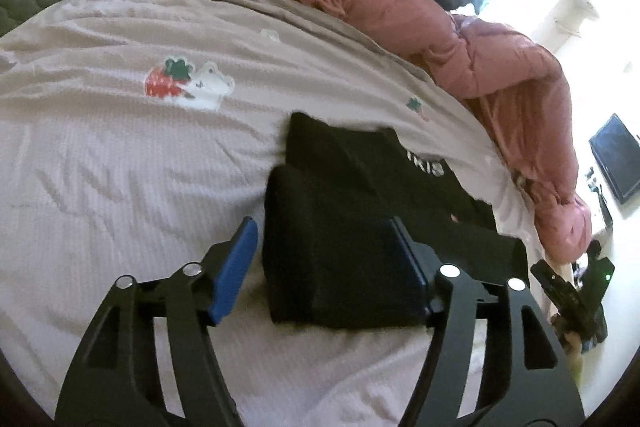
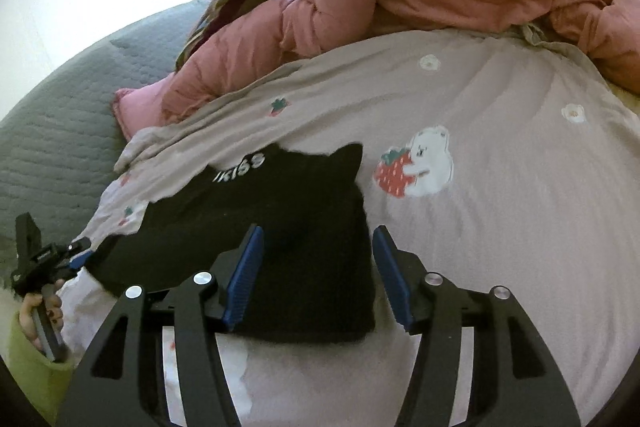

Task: Fold small clothes
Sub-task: 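Lift the hem with both tools and fold it toward the collar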

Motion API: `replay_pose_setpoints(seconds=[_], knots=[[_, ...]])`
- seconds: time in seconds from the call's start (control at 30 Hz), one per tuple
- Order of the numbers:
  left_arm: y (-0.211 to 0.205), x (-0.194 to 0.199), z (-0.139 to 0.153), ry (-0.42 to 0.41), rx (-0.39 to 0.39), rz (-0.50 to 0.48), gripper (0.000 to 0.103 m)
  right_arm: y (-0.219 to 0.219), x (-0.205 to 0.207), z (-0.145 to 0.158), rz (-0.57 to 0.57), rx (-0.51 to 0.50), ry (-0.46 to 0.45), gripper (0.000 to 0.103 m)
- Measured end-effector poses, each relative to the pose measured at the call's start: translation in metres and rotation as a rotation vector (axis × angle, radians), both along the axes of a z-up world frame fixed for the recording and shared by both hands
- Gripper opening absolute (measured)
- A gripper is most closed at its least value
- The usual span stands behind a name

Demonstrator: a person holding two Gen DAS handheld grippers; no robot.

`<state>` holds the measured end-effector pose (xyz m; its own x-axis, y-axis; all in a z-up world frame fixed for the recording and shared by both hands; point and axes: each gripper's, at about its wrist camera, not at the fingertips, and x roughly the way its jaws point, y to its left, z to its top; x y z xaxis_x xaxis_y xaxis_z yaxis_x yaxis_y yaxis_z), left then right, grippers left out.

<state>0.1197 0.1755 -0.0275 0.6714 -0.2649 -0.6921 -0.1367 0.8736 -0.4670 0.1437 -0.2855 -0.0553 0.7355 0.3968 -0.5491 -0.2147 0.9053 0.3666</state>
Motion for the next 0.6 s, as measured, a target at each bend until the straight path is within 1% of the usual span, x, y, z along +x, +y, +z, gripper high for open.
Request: replay_pose_setpoints(seconds=[0.13, 0.33, 0.4, 0.43, 0.47, 0.5, 0.53, 0.57, 0.6], knots=[[-0.009, -0.012, -0.009, 0.024, 0.048, -0.013, 0.066, 0.001, -0.018, -0.001, 0.025, -0.011, 0.006, 0.055], [-0.013, -0.011, -0.017, 0.042, 0.058, -0.017, 0.065, 0.005, -0.023, -0.009, 0.040, -0.031, 0.030, 0.055], [-0.013, -0.009, -0.016, 0.040, 0.066, -0.008, 0.056, 0.007, -0.020, -0.012, 0.040, -0.028, 0.041, 0.053], [-0.012, -0.007, -0.017, 0.044, 0.066, -0.003, 0.045, 0.008, -0.017, -0.015, 0.042, -0.029, 0.050, 0.048], [-0.012, -0.006, -0.018, 0.049, 0.066, 0.000, 0.033, 0.011, -0.015, -0.017, 0.045, -0.037, 0.059, 0.045], [-0.012, -0.005, -0.019, 0.054, 0.072, 0.004, 0.026, 0.012, -0.013, -0.019, 0.040, -0.049, 0.066, 0.042], [-0.012, -0.003, -0.020, 0.060, 0.078, 0.005, 0.009, 0.013, -0.011, -0.021, 0.034, -0.055, 0.076, 0.029], [-0.013, -0.002, -0.020, 0.060, 0.078, 0.002, 0.003, 0.012, -0.010, -0.022, 0.037, -0.051, 0.078, 0.017], [-0.013, -0.001, -0.018, 0.054, 0.075, 0.001, 0.003, 0.011, -0.009, -0.021, 0.037, -0.042, 0.076, 0.014]])
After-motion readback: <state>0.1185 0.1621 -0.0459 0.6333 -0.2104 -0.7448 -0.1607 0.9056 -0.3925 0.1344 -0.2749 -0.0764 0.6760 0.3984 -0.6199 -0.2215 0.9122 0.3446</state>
